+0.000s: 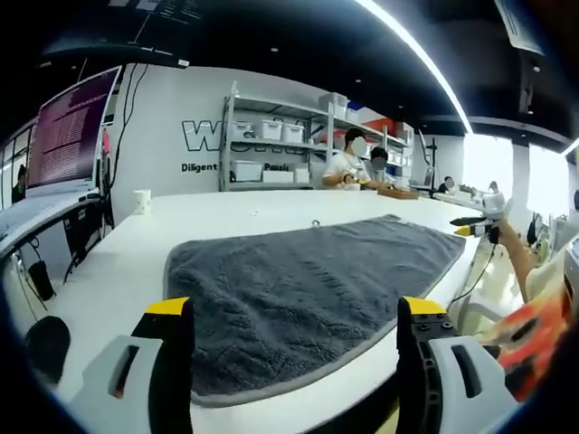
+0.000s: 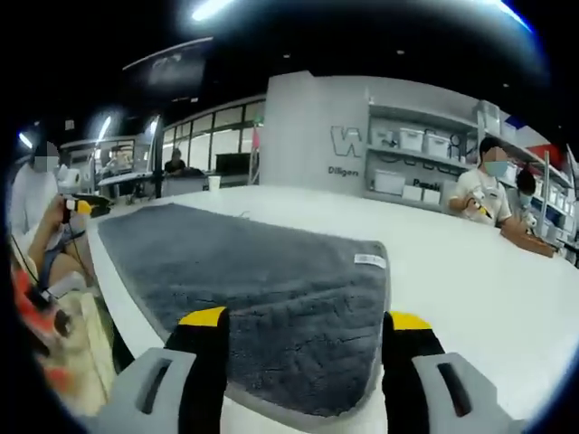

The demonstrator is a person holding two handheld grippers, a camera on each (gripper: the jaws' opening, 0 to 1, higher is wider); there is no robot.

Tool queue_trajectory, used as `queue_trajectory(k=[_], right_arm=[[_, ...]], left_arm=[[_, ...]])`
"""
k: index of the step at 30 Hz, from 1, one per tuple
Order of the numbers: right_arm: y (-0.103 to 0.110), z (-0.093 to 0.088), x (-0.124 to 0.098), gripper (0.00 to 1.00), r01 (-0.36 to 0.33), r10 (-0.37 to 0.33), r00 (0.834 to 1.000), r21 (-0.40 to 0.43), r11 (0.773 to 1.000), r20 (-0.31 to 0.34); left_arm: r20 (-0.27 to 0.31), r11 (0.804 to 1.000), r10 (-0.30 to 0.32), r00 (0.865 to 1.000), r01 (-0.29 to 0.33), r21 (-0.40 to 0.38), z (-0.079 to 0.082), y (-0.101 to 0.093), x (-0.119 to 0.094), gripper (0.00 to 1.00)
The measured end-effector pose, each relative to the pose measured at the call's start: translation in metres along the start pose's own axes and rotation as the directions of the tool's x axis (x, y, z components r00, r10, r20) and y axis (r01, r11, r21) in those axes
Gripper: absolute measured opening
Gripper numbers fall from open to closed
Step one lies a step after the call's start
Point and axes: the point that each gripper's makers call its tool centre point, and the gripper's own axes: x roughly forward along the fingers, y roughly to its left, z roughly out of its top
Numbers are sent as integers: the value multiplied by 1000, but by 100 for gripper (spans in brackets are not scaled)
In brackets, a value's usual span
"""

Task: Open the folded towel by lifting each exposed corner and separating the folded layers until the towel lies flat within the target outline without major curled edges

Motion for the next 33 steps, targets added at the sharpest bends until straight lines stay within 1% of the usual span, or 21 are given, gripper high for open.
queue_trajectory(k=[1,2,3,4,7,10,13,14,15,16,17,18,21,22,24,28,31,33], right_arm=[[3,0,0,89,-9,9,1000,4,1000,-1],[10,0,0,96,-29,29,1000,0,1000,-7],[13,0,1,99,-34,34,999,-2,999,-11],[16,0,1,97,-39,39,999,-11,999,-24],[22,2,4,99,-36,35,999,-26,999,-40],[28,4,6,99,-27,25,998,-26,999,-53],[36,2,8,99,-15,12,996,-36,999,-87],[40,1,9,99,-20,16,994,-43,999,-106],[43,-1,10,99,-27,18,992,-66,997,-129],[46,-5,11,99,-33,17,987,-101,994,-160],[47,-10,12,99,-34,9,980,-120,992,-197],[48,-13,13,99,-29,0,976,-129,991,-217],[52,-14,16,99,-34,10,978,-109,993,-207],[54,-14,16,99,-40,21,978,-89,995,-205],[55,-15,15,99,-41,23,979,-86,995,-204],[52,-14,8,99,-23,2,979,-98,995,-204],[49,-14,5,99,-14,-2,980,-78,997,-198],[47,-17,4,99,-9,-7,978,-78,997,-207]], left_arm=[[-4,1000,8,1000,-8,-3,-2,3,-2,92],[-16,1000,13,1000,-13,-6,-6,5,-4,92],[-23,1000,16,1000,-17,-8,-8,7,-5,92],[-33,1000,27,999,-27,-13,-12,11,-7,92],[-46,998,51,998,-52,-26,-17,20,-10,92],[-65,998,49,997,-51,-27,-21,20,-12,91],[-70,998,49,996,-50,-24,-22,20,-17,91],[-70,998,49,996,-51,-26,-21,20,-18,91],[-72,998,50,996,-52,-28,-22,20,-19,91],[-76,998,50,996,-52,-27,-23,20,-19,91],[-83,999,47,995,-49,-24,-24,20,-19,91],[-93,999,43,995,-45,-20,-27,20,-19,91],[-111,999,32,993,-34,-16,-32,18,-19,91],[-113,999,29,993,-31,-17,-33,18,-19,91],[-110,999,27,994,-30,-23,-34,18,-17,91],[-117,999,12,993,-16,-32,-38,15,-16,91],[-112,999,18,994,-22,-37,-38,16,-16,91],[-105,999,23,994,-28,-43,-36,18,-17,91]])
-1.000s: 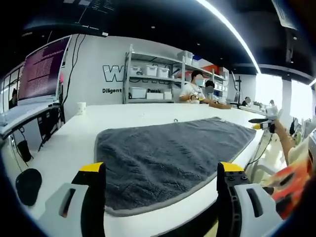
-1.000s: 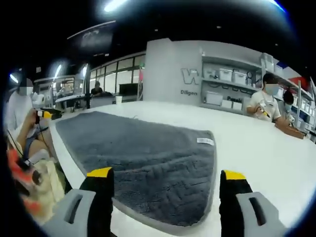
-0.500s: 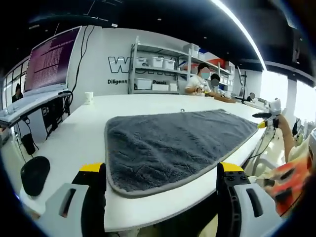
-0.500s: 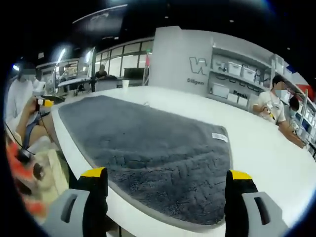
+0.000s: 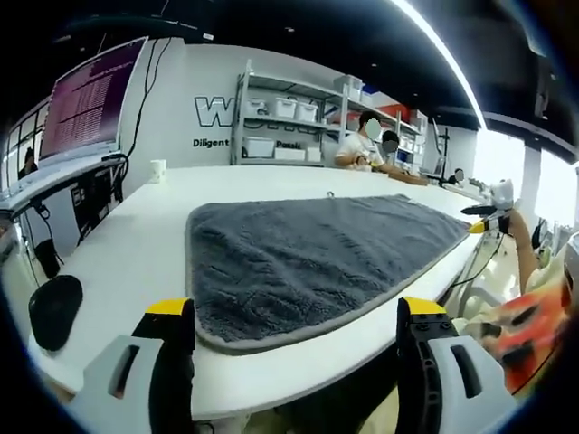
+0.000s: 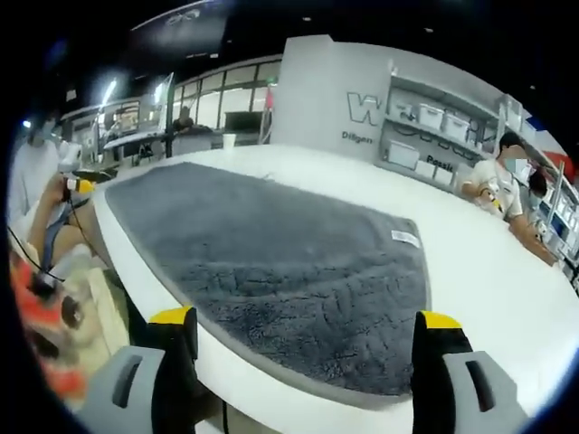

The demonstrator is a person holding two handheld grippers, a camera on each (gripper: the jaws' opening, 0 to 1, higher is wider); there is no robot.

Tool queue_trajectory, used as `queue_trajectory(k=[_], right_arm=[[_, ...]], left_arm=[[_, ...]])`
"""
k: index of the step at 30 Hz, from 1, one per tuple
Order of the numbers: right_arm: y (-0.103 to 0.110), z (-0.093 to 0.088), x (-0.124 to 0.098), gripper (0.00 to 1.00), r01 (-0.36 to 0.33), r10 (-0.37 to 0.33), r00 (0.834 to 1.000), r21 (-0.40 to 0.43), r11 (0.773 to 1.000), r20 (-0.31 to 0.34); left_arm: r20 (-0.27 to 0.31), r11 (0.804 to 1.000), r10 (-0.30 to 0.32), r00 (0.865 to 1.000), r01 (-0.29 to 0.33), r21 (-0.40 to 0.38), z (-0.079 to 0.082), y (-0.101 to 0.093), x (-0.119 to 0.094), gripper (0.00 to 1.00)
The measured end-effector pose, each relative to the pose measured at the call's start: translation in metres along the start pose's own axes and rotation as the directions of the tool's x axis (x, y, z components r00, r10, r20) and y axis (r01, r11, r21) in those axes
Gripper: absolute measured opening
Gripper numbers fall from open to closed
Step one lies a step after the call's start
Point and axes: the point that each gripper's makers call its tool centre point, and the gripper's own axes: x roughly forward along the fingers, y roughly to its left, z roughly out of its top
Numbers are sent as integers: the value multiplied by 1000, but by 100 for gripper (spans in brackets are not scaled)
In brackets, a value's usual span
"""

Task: Open the folded towel by lifting each exposed corner and separating the folded layers until the towel lies flat within the target outline without major curled edges

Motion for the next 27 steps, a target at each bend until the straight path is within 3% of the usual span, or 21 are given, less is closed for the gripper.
queue_trajectory(k=[9,27], right_arm=[[-6,-1,-5,99,17,-17,1000,-1,1000,-3],[-10,-5,-8,98,33,-33,999,-4,999,-21]], left_arm=[[38,1000,6,999,-5,-22,9,3,-7,90],[28,1000,-9,1000,10,-30,6,0,-4,89]])
